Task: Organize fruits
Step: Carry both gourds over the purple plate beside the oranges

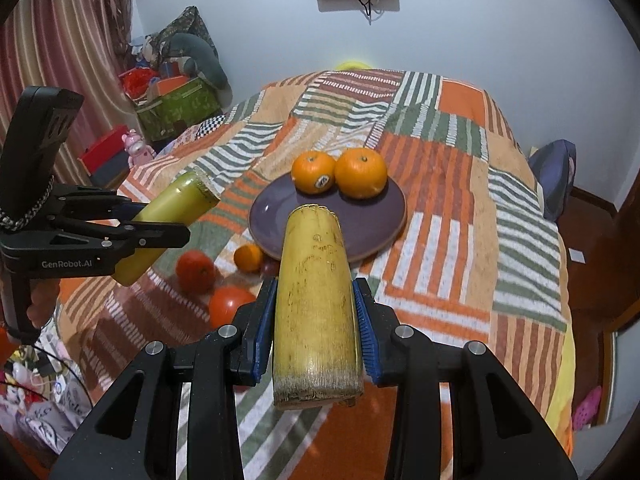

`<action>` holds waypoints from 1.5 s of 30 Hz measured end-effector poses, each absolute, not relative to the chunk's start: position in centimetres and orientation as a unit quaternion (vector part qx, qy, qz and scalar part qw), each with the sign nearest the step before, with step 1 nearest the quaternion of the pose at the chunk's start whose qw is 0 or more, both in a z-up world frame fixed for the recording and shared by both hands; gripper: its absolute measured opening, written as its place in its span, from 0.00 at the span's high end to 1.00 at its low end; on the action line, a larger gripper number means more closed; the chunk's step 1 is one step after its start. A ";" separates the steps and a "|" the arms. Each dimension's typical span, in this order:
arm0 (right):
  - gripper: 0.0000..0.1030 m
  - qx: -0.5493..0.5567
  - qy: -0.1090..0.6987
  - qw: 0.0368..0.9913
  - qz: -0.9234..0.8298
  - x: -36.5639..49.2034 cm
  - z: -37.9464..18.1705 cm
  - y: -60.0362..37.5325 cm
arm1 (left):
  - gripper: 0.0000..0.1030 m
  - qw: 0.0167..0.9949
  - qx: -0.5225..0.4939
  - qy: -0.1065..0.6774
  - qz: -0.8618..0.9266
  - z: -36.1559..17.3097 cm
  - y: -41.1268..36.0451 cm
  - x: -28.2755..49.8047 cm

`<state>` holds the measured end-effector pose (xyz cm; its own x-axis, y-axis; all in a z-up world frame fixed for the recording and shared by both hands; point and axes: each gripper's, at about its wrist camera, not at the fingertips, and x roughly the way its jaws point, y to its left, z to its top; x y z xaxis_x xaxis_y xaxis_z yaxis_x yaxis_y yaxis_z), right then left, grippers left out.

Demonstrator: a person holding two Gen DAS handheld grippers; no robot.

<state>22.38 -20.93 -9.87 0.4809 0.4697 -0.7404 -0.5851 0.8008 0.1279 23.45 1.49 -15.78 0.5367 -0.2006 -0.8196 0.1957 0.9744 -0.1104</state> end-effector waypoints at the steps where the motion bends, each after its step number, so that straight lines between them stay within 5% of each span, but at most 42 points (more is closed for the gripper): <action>1: 0.67 -0.072 0.406 0.858 0.308 22.6 -9.9 -20.8 | 0.67 0.877 -0.003 0.467 -0.114 -15.8 1.6 23.9; 45: 0.67 -0.107 0.453 0.820 0.333 32.5 -16.2 -16.6 | 0.67 0.834 0.035 0.534 -0.133 -23.3 0.8 36.4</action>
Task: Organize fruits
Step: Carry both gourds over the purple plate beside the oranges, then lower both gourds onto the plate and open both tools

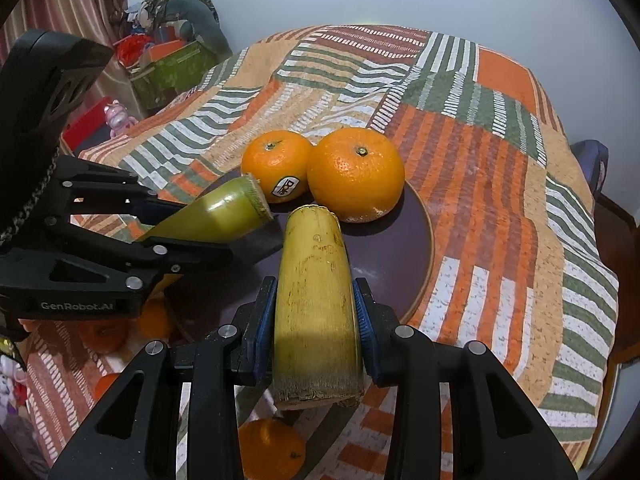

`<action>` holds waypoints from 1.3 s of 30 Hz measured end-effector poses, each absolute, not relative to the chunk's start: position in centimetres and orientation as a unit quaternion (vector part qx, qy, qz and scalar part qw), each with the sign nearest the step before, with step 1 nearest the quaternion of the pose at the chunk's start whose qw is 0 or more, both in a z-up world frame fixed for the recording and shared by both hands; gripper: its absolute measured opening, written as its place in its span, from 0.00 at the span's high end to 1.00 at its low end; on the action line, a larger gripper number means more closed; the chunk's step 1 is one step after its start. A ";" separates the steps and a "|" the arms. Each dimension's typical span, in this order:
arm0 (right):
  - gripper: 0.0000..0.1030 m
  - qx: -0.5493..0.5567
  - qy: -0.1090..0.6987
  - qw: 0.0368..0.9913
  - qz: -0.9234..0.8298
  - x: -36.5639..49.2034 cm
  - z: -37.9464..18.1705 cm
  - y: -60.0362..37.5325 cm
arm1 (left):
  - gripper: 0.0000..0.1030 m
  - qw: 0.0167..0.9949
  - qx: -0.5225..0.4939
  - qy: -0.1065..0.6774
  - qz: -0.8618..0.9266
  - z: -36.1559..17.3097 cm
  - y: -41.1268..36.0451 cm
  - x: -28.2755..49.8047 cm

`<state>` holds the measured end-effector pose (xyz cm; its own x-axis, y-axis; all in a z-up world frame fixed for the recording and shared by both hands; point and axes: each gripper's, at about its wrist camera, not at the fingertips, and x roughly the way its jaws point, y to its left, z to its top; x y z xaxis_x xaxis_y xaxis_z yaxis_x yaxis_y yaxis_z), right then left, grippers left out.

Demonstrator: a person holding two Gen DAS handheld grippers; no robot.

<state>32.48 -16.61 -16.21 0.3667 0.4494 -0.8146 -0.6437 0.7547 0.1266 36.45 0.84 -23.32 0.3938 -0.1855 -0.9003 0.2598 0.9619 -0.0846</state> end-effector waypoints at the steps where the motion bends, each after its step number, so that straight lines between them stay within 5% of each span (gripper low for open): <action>1: 0.67 -0.108 0.454 0.819 0.335 32.6 -16.3 -16.5 | 0.67 0.833 0.033 0.535 -0.134 -23.4 0.8 36.6; 22: 0.67 -0.102 0.453 0.825 0.323 32.7 -16.7 -16.1 | 0.66 0.835 0.036 0.534 -0.126 -23.4 0.4 36.8; 39: 0.58 -0.081 0.415 0.850 0.314 28.2 -10.8 -18.0 | 0.54 0.874 0.020 0.476 -0.092 -17.0 2.0 30.6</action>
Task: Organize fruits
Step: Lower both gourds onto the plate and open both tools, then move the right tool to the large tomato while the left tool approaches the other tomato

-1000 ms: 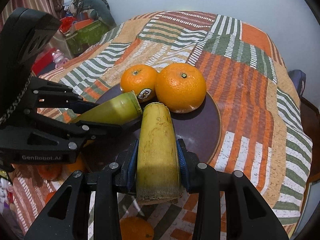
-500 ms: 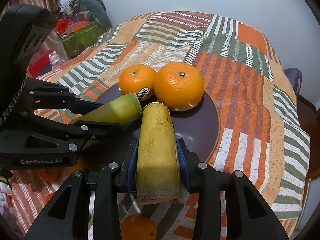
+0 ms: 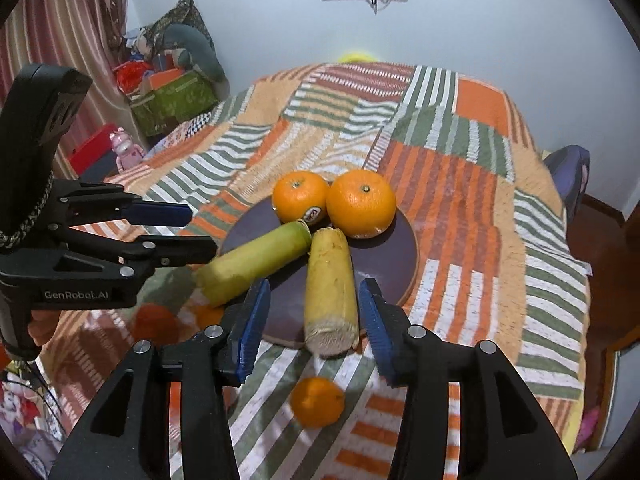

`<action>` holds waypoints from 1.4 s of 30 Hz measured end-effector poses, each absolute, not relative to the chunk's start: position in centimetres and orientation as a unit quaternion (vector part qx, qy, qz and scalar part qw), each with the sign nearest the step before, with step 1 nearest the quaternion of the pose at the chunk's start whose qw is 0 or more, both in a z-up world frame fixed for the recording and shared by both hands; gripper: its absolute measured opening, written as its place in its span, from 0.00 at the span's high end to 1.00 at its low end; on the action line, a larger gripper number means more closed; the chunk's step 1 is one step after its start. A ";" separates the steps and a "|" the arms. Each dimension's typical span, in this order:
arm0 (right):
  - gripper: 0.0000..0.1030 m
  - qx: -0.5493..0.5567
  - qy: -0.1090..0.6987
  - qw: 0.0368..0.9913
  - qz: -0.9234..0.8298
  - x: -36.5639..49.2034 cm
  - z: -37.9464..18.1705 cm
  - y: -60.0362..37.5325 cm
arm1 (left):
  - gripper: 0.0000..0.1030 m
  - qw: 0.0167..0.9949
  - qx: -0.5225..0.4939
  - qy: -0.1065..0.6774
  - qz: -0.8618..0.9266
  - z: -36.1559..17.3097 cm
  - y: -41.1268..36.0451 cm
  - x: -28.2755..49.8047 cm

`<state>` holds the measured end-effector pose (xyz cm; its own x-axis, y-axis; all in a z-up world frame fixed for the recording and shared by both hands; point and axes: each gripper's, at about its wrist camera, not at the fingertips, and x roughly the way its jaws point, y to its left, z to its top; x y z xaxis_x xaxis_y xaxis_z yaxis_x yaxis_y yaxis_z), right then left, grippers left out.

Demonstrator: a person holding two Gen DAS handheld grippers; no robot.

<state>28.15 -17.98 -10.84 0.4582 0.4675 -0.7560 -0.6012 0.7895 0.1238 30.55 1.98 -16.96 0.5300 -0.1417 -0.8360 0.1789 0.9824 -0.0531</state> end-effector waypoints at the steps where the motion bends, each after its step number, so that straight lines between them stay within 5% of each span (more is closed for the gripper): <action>1: 0.58 -0.080 0.411 0.853 0.312 27.8 -10.5 -18.1 | 0.51 0.878 0.023 0.470 -0.088 -16.5 2.0 29.9; 17: 0.58 -0.053 0.410 0.854 0.315 22.0 -9.1 -19.4 | 0.41 0.895 0.014 0.441 -0.063 -13.5 3.9 20.6; 21: 0.43 -0.050 0.412 0.855 0.311 21.1 -9.6 -18.8 | 0.39 0.894 0.005 0.444 -0.053 -13.8 4.9 19.3; 30: 0.43 -0.051 0.427 0.844 0.320 20.2 -10.8 -16.6 | 0.38 0.877 -0.017 0.479 -0.034 -16.0 8.0 17.7; 34: 0.43 -0.061 0.439 0.837 0.322 20.0 -11.9 -15.3 | 0.26 0.875 -0.022 0.482 -0.031 -16.6 9.1 17.2; 42: 0.43 -0.091 0.466 0.819 0.321 20.0 -14.7 -13.2 | 0.25 0.869 -0.029 0.492 -0.041 -18.0 9.5 17.8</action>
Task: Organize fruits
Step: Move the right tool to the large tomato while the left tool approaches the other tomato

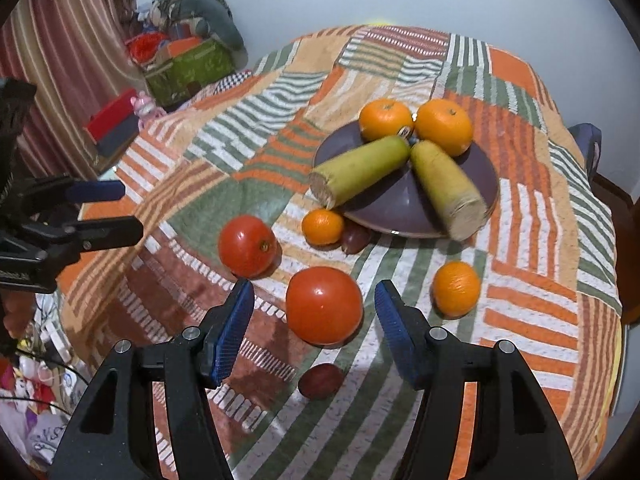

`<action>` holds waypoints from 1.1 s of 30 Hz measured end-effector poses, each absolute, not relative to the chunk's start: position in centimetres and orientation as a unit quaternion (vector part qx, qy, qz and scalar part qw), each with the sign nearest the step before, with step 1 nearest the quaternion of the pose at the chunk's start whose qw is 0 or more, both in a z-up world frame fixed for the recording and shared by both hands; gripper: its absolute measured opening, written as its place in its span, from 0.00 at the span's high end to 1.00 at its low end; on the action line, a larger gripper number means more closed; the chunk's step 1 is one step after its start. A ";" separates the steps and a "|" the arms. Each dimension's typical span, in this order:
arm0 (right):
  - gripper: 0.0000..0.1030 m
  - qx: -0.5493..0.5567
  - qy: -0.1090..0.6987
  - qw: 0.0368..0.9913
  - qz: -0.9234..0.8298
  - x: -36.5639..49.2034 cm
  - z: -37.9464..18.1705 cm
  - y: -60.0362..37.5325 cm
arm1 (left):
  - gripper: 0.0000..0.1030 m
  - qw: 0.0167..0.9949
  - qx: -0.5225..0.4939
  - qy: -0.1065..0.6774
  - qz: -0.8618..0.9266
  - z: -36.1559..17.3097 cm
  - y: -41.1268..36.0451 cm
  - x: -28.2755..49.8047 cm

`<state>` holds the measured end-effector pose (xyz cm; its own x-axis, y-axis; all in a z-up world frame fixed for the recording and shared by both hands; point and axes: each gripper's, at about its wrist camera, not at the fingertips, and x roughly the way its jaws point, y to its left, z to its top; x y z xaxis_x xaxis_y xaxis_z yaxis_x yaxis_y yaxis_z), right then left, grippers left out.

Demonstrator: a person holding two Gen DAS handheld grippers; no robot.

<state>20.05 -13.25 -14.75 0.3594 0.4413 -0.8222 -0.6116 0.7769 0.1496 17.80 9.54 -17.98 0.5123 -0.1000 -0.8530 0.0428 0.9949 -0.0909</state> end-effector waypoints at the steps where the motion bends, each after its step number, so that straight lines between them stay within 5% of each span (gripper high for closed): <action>1: 0.43 -0.094 0.469 0.818 0.321 20.1 -15.1 -13.1 | 0.25 0.868 -0.029 0.494 -0.043 -18.2 9.5 18.0; 6: 0.43 -0.094 0.480 0.810 0.323 20.4 -16.3 -12.7 | 0.25 0.861 -0.027 0.505 -0.054 -19.1 8.6 19.1; 10: 0.58 -0.115 0.468 0.818 0.314 20.3 -16.3 -12.6 | 0.25 0.857 -0.027 0.509 -0.076 -19.6 7.7 19.7; 21: 0.52 -0.082 0.490 0.801 0.333 21.5 -16.8 -13.2 | 0.25 0.843 -0.025 0.532 -0.082 -21.3 6.4 21.5; 33: 0.55 -0.076 0.479 0.805 0.341 21.6 -17.2 -13.7 | 0.25 0.839 -0.017 0.538 -0.086 -22.2 5.7 22.4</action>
